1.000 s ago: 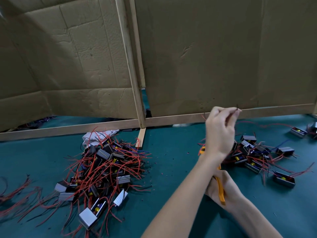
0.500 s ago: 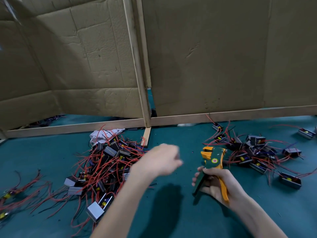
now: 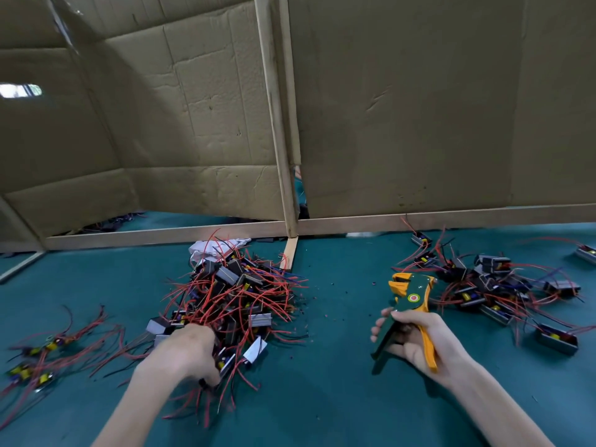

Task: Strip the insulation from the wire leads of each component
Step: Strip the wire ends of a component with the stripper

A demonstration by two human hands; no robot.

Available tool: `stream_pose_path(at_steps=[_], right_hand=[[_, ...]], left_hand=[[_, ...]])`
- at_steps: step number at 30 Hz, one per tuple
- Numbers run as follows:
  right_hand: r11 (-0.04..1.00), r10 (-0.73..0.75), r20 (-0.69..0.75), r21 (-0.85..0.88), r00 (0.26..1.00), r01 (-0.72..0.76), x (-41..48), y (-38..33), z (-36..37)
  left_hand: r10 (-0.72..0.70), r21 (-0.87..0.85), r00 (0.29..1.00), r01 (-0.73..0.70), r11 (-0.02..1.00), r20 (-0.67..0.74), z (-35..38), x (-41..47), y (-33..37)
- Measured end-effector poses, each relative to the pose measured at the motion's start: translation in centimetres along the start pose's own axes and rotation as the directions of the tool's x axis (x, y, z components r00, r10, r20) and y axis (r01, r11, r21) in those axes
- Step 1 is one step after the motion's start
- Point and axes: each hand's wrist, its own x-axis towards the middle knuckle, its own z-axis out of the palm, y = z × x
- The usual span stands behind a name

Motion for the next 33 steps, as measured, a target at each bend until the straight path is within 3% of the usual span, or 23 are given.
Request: stream_pose_path(at_steps=[2,4,7,10,12,15,17,20,26,28,31,33], right_hand=[[1.0,0.003,-0.003,0.01,1.0,-0.003,-0.1,0.0,0.0],[1.0,0.009,-0.004,0.016,1.0,-0.009,-0.1,-0.1,0.0],[1.0,0.015,-0.006,0.017,1.0,-0.014,-0.1,-0.1,0.0],[1.0,0.016,-0.012,0.022,1.0,-0.015,-0.1,-0.1,-0.1],[0.999,0.018,-0.011,0.038,1.0,-0.018,0.0,-0.1,-0.1],[0.998,0.019,-0.018,0.068,1.0,-0.018,0.1,-0.1,0.0],[0.997,0.02,-0.023,0.07,1.0,-0.019,0.1,-0.1,0.1],[0.996,0.025,-0.022,0.089,0.999,-0.023,0.1,-0.2,0.0],[0.996,-0.011,-0.018,0.091,1.0,0.012,0.1,-0.1,-0.2],[0.996,-0.041,-0.018,0.081,0.999,0.042,0.1,-0.1,-0.3],[0.992,-0.108,-0.011,0.061,0.994,0.109,-0.1,-0.3,-0.4],[0.987,-0.155,0.005,0.045,0.988,0.155,-0.2,-0.5,-0.4]], left_hand=[[0.092,-0.099,0.995,-0.094,0.991,-0.033,-0.4,-0.1,0.1],[0.215,-0.326,0.975,-0.22,0.919,-0.051,-1.3,-0.5,0.6],[0.4,-0.678,0.903,-0.391,0.622,-0.154,-3.4,-1.7,2.7],[0.42,-0.812,0.844,-0.483,0.328,-0.333,-4.9,-1.6,6.0],[0.395,-0.886,0.831,-0.456,0.085,-0.391,-5.2,-0.6,8.7],[0.42,-0.922,0.83,-0.266,-0.283,-0.368,-4.8,1.5,12.4],[0.458,-0.908,0.828,-0.138,-0.395,-0.325,-4.0,3.0,14.3],[0.471,-0.922,0.831,-0.119,-0.368,-0.296,-2.7,4.7,16.3],[0.355,-0.915,0.844,-0.361,-0.181,-0.403,-1.7,6.0,17.1],[0.341,-0.894,0.826,-0.408,-0.186,-0.449,-2.1,6.1,17.0],[0.326,-0.869,0.81,-0.414,-0.272,-0.488,-2.5,6.1,16.8],[0.293,-0.859,0.809,-0.458,-0.229,-0.51,-2.6,6.2,16.5]])
